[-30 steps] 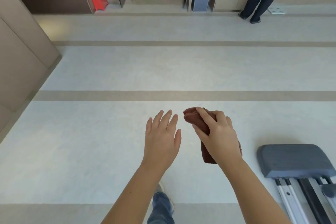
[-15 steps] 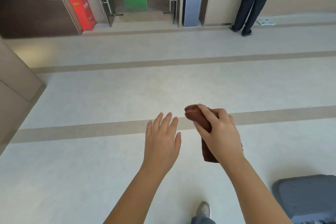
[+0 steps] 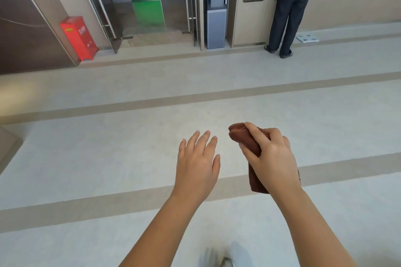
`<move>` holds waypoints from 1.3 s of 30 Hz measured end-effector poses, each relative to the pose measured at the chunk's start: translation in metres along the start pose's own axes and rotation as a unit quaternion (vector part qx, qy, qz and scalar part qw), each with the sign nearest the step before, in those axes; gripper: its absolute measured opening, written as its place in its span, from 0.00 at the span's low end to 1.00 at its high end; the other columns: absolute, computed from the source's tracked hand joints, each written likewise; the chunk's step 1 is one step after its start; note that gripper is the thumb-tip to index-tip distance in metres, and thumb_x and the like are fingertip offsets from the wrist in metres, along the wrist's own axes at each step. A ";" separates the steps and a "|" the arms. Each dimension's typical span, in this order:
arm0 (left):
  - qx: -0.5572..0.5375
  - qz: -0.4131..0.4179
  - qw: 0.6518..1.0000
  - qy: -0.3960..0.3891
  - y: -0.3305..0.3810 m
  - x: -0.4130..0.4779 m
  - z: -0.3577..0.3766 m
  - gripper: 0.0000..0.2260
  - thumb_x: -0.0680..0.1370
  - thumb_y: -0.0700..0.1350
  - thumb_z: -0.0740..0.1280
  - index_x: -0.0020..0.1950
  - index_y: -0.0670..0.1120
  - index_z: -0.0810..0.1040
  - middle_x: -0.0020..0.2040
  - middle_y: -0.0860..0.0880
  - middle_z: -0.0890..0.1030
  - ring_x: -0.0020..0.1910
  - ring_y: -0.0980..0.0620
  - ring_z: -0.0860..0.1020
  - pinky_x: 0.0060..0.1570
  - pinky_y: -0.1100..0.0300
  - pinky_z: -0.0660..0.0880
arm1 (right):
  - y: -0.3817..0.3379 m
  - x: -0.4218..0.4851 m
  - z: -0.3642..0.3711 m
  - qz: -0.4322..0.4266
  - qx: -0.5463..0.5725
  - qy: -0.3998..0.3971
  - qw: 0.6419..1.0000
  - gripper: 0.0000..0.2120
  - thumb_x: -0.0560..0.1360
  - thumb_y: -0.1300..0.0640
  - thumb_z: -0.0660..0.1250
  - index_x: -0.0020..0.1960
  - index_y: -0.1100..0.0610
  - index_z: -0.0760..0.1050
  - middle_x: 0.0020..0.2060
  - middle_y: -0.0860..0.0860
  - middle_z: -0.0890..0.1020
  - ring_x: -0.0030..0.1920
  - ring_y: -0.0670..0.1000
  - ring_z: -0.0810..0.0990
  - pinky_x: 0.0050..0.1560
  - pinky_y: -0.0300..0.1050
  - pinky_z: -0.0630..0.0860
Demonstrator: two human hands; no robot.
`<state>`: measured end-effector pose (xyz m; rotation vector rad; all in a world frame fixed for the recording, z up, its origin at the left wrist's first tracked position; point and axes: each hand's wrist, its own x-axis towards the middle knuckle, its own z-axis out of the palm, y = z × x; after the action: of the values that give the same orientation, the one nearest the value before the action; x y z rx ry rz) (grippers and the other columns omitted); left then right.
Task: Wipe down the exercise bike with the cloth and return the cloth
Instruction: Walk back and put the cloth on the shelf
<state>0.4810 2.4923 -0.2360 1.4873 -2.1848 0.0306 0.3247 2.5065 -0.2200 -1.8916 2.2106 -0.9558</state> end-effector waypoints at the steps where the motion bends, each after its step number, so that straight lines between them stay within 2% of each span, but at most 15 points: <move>1: 0.002 0.001 1.000 0.004 -0.002 0.016 0.006 0.16 0.72 0.42 0.70 0.59 0.41 0.77 0.61 0.42 0.78 0.62 0.40 0.73 0.60 0.38 0.66 | 0.003 0.017 0.004 -0.001 -0.004 -0.005 1.000 0.22 0.72 0.50 0.68 0.65 0.47 0.71 0.51 0.58 0.76 0.48 0.62 0.73 0.43 0.56 0.77; 10: -0.013 -0.013 1.000 -0.014 -0.057 0.145 0.063 0.17 0.72 0.42 0.70 0.60 0.42 0.77 0.61 0.42 0.78 0.62 0.40 0.74 0.60 0.39 0.66 | 0.003 0.156 0.069 -0.003 0.037 -0.031 0.999 0.23 0.72 0.49 0.68 0.66 0.46 0.70 0.53 0.56 0.76 0.52 0.59 0.74 0.47 0.56 0.77; 14: -0.019 -0.044 0.999 -0.019 -0.119 0.224 0.082 0.18 0.75 0.44 0.66 0.64 0.42 0.74 0.65 0.42 0.74 0.66 0.41 0.69 0.65 0.41 0.61 | -0.015 0.239 0.116 -0.006 0.039 -0.039 0.998 0.23 0.72 0.49 0.67 0.67 0.45 0.69 0.54 0.56 0.75 0.54 0.59 0.73 0.50 0.56 0.76; 18: -0.002 -0.032 0.999 0.010 -0.185 0.313 0.092 0.18 0.71 0.40 0.71 0.59 0.39 0.77 0.59 0.39 0.78 0.61 0.38 0.74 0.58 0.36 0.67 | -0.047 0.332 0.166 -0.016 0.022 -0.067 0.997 0.23 0.73 0.47 0.66 0.67 0.43 0.68 0.55 0.54 0.74 0.55 0.57 0.72 0.51 0.53 0.75; 24: -0.003 -0.043 0.999 0.007 -0.266 0.419 0.108 0.16 0.71 0.40 0.71 0.58 0.39 0.77 0.59 0.40 0.78 0.60 0.39 0.75 0.58 0.37 0.67 | -0.095 0.454 0.228 -0.032 0.037 -0.079 0.996 0.23 0.73 0.45 0.65 0.67 0.42 0.67 0.53 0.54 0.74 0.56 0.57 0.71 0.52 0.54 0.74; 33: -0.033 -0.058 0.997 -0.044 -0.329 0.549 0.171 0.17 0.77 0.44 0.63 0.66 0.42 0.72 0.68 0.44 0.71 0.69 0.43 0.65 0.68 0.44 0.57 | -0.088 0.595 0.303 -0.019 0.034 -0.072 0.997 0.23 0.73 0.45 0.65 0.67 0.42 0.67 0.54 0.54 0.75 0.55 0.57 0.72 0.52 0.53 0.75; 36: -0.022 -0.024 0.999 -0.030 -0.339 0.611 0.202 0.17 0.72 0.40 0.71 0.60 0.39 0.77 0.62 0.40 0.76 0.63 0.39 0.72 0.61 0.37 0.64 | -0.067 0.655 0.325 -0.007 0.027 -0.058 0.998 0.23 0.73 0.46 0.65 0.67 0.43 0.68 0.54 0.54 0.75 0.55 0.58 0.73 0.51 0.52 0.75; 39: -0.024 0.013 1.000 -0.009 -0.347 0.683 0.234 0.16 0.70 0.39 0.72 0.57 0.39 0.78 0.59 0.40 0.78 0.60 0.38 0.74 0.57 0.34 0.66 | -0.045 0.725 0.345 0.016 0.032 -0.028 0.999 0.23 0.73 0.47 0.66 0.67 0.43 0.68 0.54 0.54 0.75 0.54 0.58 0.73 0.50 0.49 0.73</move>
<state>0.5027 1.6923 -0.2500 1.4389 -2.2036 -0.0258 0.3454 1.7030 -0.2368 -1.8269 2.1466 -0.9444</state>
